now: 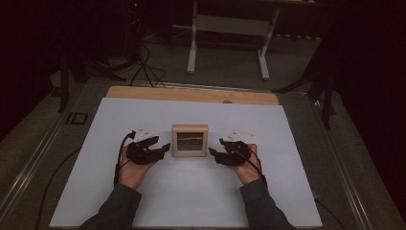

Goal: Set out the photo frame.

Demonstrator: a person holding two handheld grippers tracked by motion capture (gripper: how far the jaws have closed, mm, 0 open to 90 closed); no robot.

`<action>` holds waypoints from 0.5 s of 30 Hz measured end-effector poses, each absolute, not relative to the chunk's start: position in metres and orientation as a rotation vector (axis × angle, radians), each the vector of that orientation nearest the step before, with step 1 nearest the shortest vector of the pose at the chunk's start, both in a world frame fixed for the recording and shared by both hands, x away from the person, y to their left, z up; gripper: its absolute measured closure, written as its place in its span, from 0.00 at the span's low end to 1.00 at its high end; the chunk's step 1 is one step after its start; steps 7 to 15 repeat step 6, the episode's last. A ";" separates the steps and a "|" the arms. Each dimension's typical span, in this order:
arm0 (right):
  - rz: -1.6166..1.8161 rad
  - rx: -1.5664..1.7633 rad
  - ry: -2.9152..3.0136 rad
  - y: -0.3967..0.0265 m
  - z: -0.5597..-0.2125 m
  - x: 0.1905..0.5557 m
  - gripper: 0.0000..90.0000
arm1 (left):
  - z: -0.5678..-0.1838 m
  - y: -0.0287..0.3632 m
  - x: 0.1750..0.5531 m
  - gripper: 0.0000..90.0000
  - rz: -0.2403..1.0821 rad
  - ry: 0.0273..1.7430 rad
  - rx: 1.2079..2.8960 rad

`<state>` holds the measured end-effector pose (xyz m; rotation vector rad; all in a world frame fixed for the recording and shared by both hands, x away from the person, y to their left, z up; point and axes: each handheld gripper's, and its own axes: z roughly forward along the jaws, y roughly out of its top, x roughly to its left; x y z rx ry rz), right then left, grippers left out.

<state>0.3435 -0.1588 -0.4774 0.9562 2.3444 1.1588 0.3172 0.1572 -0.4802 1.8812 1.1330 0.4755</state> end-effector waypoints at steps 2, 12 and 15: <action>1.140 0.958 2.351 -0.163 -0.477 0.341 0.46 | -0.481 0.161 0.315 0.49 0.480 1.138 1.888; 1.137 0.975 2.361 -0.171 -0.479 0.338 0.45 | -0.485 0.169 0.309 0.48 0.489 1.154 1.908; 1.137 0.975 2.361 -0.171 -0.479 0.338 0.45 | -0.485 0.169 0.309 0.48 0.489 1.154 1.908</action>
